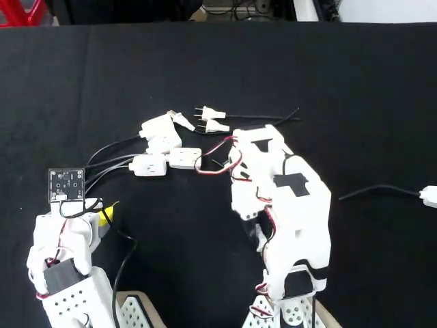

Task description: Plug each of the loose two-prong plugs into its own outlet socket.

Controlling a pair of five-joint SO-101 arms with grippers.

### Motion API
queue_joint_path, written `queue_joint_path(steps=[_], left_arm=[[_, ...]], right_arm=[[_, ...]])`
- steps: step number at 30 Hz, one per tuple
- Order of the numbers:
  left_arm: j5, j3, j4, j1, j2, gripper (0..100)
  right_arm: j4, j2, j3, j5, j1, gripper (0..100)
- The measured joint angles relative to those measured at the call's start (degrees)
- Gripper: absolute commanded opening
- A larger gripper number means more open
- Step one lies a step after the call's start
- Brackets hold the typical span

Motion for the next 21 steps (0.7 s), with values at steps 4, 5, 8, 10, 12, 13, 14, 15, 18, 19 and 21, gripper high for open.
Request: queue_joint_path(steps=[4,5,8,10,12,13,14,15,18,19,21], left_arm=[[0.00,0.00,0.00,0.00,0.00,38],[0.00,0.00,0.00,0.00,0.00,38],[0.00,0.00,0.00,0.00,0.00,38],[0.00,0.00,0.00,0.00,0.00,38],[0.00,0.00,0.00,0.00,0.00,38],[0.00,0.00,0.00,0.00,0.00,38],[0.00,0.00,0.00,0.00,0.00,38],[0.00,0.00,0.00,0.00,0.00,38],[0.00,0.00,0.00,0.00,0.00,38],[0.00,0.00,0.00,0.00,0.00,38],[0.00,0.00,0.00,0.00,0.00,38]], right_arm=[[0.00,0.00,0.62,0.00,0.00,5.3],[0.00,0.00,0.62,0.00,0.00,2.6],[0.00,0.00,0.62,0.00,0.18,1.3],[0.00,0.00,0.53,0.00,0.18,1.2],[0.00,-0.97,0.44,0.00,0.18,1.2],[0.00,-2.11,0.44,0.00,0.18,1.2],[0.00,-3.78,0.62,0.00,0.18,1.2],[0.00,-6.07,1.05,0.00,0.18,1.2],[0.00,-14.77,3.87,0.00,0.18,1.2],[0.00,-18.29,5.10,0.00,0.09,1.2],[0.00,-26.37,7.47,0.00,-0.97,1.2]])
